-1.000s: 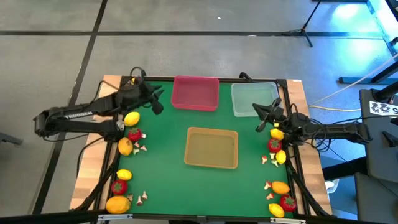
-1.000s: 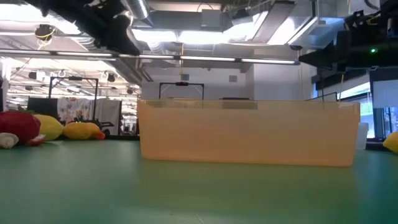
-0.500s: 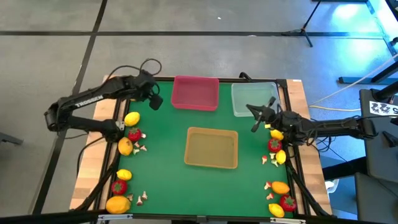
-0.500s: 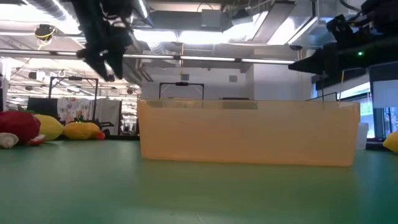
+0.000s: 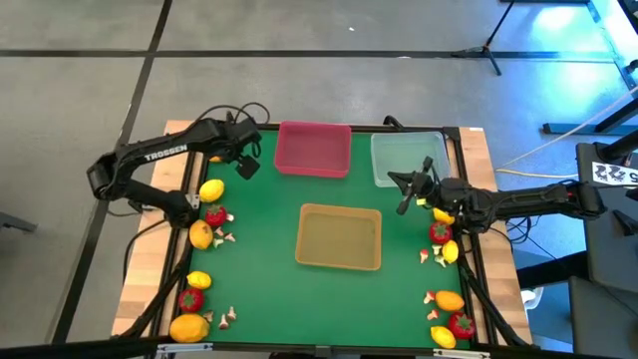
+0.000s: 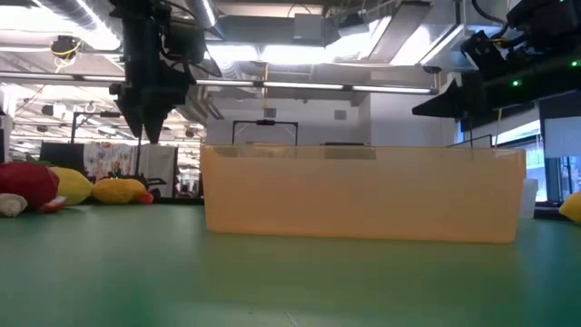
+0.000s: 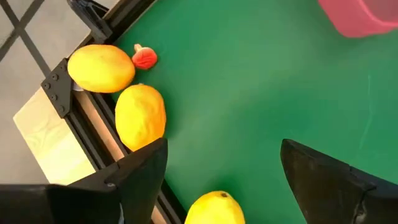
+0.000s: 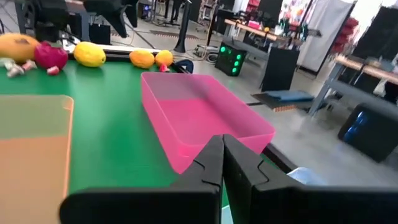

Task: Sort produce into baskets
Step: Put the yellow lemon into the red bin

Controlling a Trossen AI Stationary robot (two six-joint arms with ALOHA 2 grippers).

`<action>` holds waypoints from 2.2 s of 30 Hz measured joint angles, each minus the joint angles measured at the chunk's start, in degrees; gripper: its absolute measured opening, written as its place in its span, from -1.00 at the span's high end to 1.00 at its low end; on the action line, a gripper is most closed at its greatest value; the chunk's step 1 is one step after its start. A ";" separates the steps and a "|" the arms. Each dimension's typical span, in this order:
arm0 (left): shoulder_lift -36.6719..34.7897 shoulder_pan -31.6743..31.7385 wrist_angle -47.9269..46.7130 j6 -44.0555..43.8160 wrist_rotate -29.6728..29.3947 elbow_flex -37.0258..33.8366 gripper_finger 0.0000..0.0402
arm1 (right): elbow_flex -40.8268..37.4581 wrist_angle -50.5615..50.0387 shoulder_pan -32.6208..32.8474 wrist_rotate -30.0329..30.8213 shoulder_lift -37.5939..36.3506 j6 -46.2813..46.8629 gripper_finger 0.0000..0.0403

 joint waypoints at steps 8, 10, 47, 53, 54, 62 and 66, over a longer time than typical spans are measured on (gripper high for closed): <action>-0.07 1.06 -1.90 0.54 0.43 -0.33 -0.56 | 0.00 0.55 0.00 -0.38 -0.10 2.89 0.95; 0.09 1.73 -3.71 -2.59 0.44 -0.33 -0.62 | 0.00 0.55 0.00 -1.03 -0.09 2.89 0.95; 18.69 0.26 -17.02 -14.39 9.85 -0.70 -0.77 | 0.07 0.60 0.02 -2.29 -0.11 5.69 0.95; 20.52 0.61 -15.67 -14.59 11.33 -6.30 -0.77 | 0.07 -1.24 0.00 -2.23 -0.11 5.62 0.95; 20.57 0.66 -14.83 -14.60 11.50 -7.44 -0.77 | 0.07 -1.41 0.00 -2.24 -0.09 5.62 0.95; 20.59 1.93 -7.88 -12.80 11.52 -11.97 -0.77 | 0.07 -1.09 0.02 -2.12 -0.11 5.62 0.95; 20.57 2.89 -5.14 -10.74 11.52 -13.38 -0.72 | 0.07 -1.14 0.02 -2.12 -0.11 5.62 0.95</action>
